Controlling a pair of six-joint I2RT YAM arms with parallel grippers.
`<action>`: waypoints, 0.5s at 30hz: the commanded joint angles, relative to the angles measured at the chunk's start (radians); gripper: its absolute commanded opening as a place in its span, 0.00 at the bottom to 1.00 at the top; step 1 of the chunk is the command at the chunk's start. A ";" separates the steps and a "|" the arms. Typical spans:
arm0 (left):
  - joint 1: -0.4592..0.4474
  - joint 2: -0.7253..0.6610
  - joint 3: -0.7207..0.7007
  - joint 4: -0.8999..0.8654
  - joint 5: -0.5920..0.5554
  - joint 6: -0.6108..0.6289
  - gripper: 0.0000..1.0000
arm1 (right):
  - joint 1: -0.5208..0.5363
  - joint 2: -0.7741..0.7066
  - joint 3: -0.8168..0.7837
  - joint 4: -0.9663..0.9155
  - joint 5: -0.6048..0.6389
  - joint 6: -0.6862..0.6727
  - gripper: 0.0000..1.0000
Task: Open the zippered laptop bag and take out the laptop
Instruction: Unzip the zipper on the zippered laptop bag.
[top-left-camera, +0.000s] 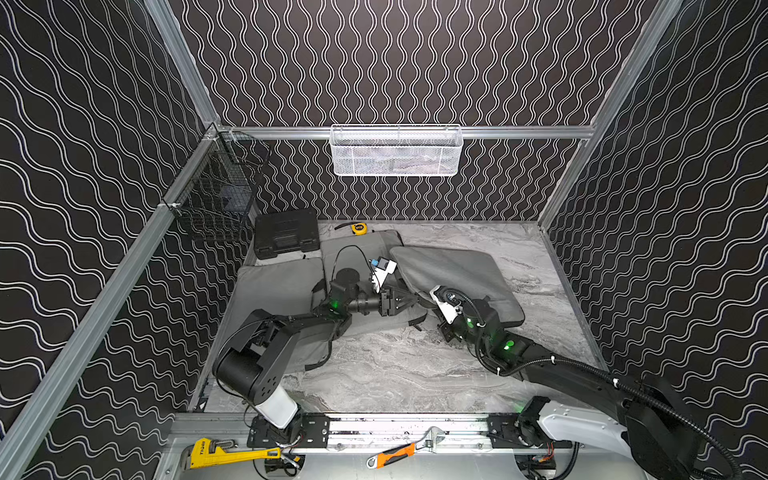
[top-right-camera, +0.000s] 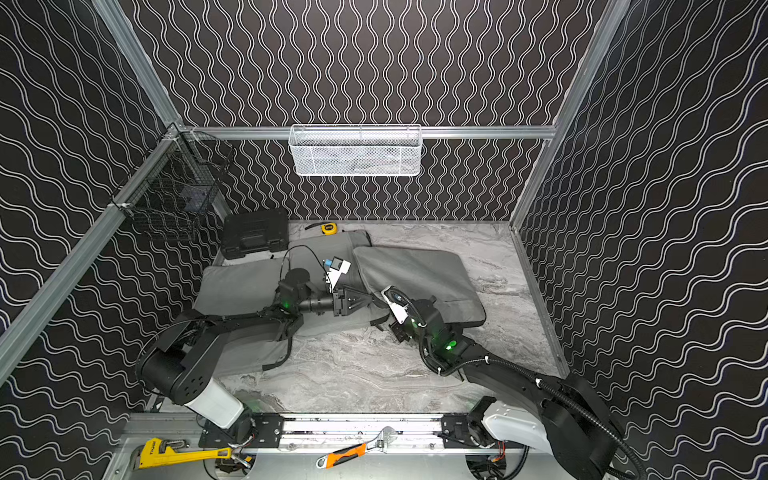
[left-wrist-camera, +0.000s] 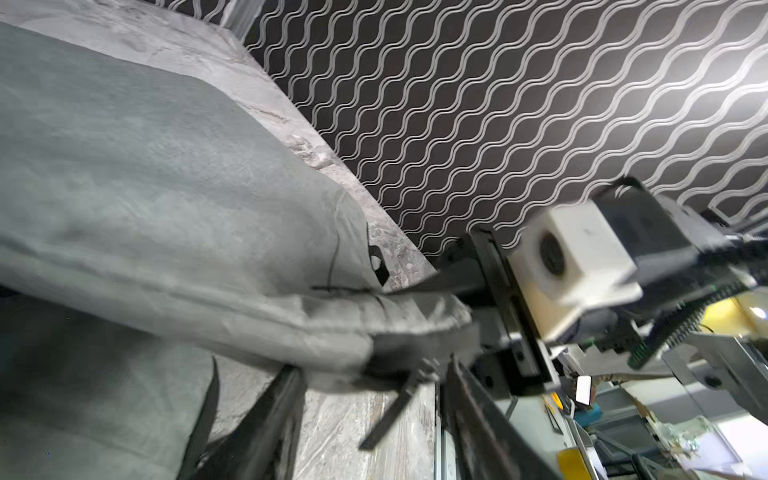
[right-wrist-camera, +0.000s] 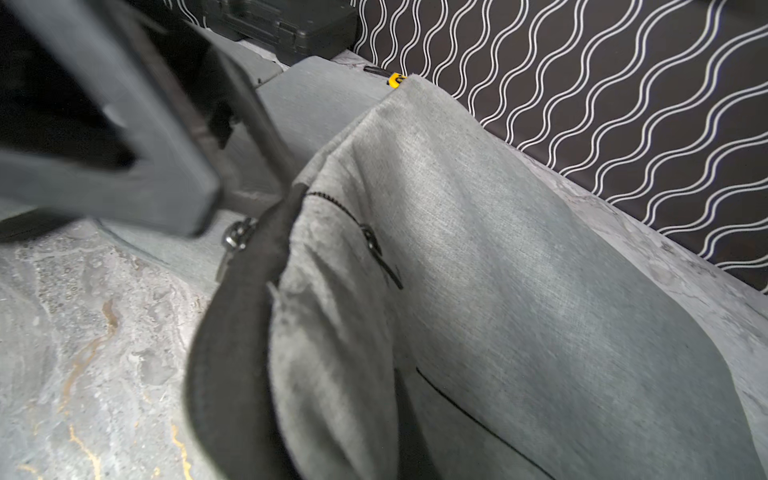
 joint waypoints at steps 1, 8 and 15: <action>-0.015 0.015 -0.008 0.145 0.024 -0.045 0.58 | -0.014 -0.019 0.015 0.043 0.008 0.018 0.00; -0.058 0.037 0.008 0.135 0.033 -0.049 0.55 | -0.054 -0.036 0.016 0.012 -0.026 0.003 0.00; -0.063 0.041 0.050 0.083 0.041 -0.048 0.40 | -0.073 -0.042 0.015 0.022 -0.040 -0.011 0.00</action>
